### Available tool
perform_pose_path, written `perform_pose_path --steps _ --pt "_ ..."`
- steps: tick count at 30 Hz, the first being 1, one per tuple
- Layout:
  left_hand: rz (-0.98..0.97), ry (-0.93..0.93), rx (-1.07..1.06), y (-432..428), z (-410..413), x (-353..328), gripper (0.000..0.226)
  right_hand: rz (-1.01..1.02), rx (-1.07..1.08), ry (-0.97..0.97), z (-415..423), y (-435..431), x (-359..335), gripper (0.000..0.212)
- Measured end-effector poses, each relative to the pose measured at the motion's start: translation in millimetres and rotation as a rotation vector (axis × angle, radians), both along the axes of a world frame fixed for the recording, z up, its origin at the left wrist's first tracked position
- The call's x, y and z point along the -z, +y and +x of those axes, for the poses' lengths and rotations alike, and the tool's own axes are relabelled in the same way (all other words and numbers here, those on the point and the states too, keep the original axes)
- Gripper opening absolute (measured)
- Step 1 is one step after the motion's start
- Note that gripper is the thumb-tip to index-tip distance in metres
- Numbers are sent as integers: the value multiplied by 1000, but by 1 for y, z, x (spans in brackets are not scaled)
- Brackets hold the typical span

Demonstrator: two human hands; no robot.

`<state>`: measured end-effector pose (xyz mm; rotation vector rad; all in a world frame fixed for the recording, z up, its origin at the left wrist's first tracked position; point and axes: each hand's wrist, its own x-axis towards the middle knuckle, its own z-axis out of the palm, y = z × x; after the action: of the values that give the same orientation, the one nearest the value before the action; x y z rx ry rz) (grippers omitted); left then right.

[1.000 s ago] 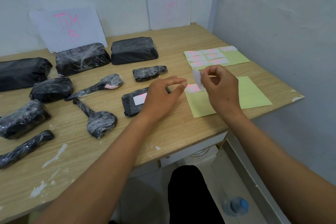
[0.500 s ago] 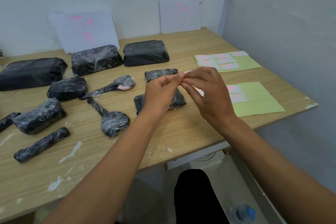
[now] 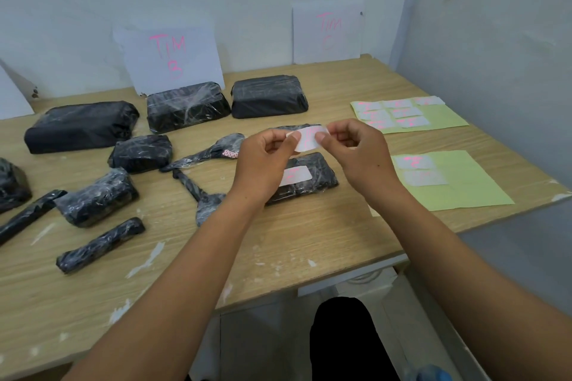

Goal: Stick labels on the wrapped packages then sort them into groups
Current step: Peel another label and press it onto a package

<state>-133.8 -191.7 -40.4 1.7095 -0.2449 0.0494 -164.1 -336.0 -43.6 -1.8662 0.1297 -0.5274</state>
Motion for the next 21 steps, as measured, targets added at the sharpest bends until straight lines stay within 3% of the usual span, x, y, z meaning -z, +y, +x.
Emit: perform_pose_path --steps 2,7,11,15,21 --pt "-2 -6 -4 3 5 -2 6 41 -1 -6 6 3 -1 7" --pt "-37 18 -46 7 23 -6 5 124 -24 50 29 8 -5 7" --pt "-87 80 -123 10 43 -8 18 124 -30 84 51 10 -9 14" --pt "-68 141 -190 10 64 -6 9 108 -16 113 75 13 -6 18" --pt "137 109 -235 8 88 10 8 -41 34 197 96 10 7 17"
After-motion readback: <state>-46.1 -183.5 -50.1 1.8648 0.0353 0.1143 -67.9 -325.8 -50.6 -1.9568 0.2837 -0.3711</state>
